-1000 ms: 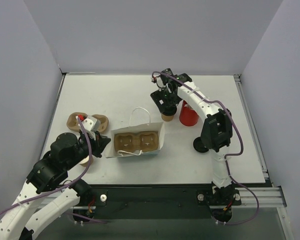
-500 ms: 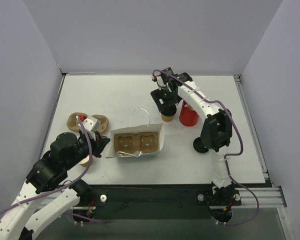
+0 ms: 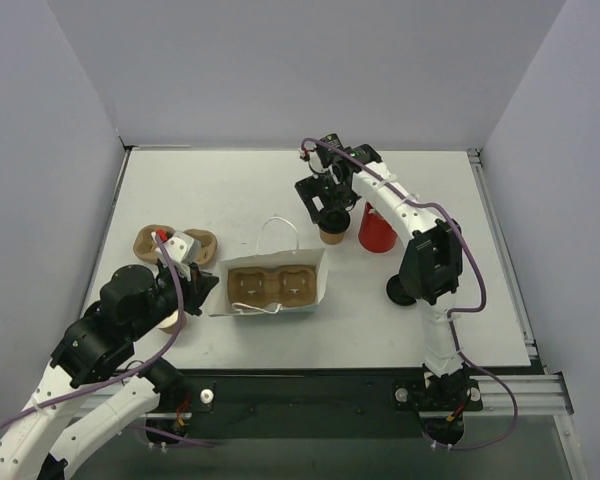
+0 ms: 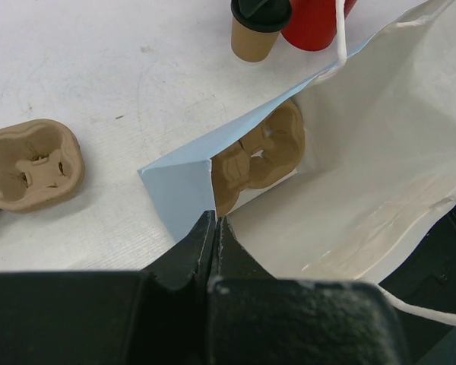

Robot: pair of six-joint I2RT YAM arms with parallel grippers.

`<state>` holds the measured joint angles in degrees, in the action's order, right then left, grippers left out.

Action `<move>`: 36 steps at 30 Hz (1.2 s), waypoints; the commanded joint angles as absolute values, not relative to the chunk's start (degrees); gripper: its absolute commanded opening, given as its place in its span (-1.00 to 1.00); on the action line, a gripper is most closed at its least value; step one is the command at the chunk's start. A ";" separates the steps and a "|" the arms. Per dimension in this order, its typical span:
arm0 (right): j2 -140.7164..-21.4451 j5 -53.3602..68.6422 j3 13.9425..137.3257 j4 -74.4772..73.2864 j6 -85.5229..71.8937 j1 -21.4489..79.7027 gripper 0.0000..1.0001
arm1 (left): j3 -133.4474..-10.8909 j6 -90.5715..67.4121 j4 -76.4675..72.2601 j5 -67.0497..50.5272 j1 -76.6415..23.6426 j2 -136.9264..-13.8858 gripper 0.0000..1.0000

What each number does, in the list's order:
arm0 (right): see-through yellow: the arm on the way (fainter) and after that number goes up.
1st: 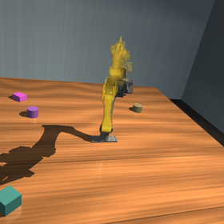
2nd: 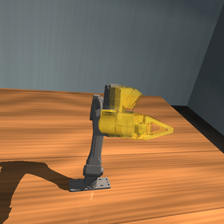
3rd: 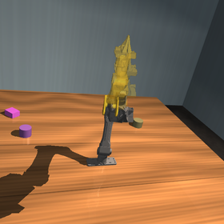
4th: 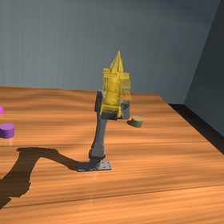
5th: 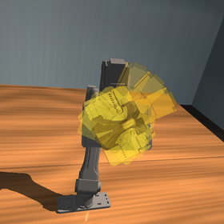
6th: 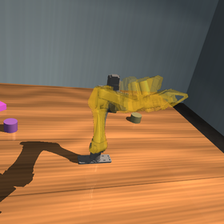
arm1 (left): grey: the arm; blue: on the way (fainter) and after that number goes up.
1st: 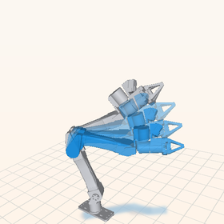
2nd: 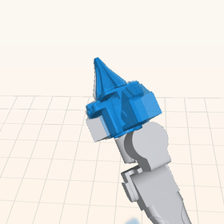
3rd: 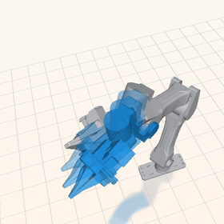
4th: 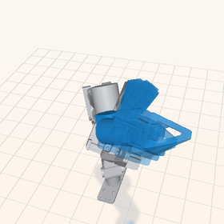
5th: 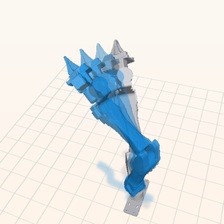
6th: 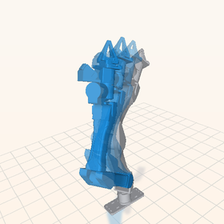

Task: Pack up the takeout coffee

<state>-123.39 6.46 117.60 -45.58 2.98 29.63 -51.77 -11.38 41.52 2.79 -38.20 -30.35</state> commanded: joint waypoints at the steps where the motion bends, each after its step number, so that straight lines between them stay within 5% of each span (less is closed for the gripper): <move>1: -121.99 3.43 120.76 -47.46 2.81 28.57 0.75 | -54.75 -10.81 40.96 3.08 -38.23 -30.41 -1.00; 31: -126.65 6.86 120.59 -48.25 2.11 27.07 0.74 | -55.55 -11.43 41.40 3.52 -38.23 -31.47 -1.00; 36: -126.39 7.73 120.41 -48.25 1.76 26.72 0.48 | -55.28 -11.51 41.49 3.60 -38.23 -31.38 -1.00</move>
<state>-126.89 7.25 119.33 -45.65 2.76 27.38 -53.32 -11.38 42.74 2.98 -38.20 -31.64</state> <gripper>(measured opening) 0.804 0.022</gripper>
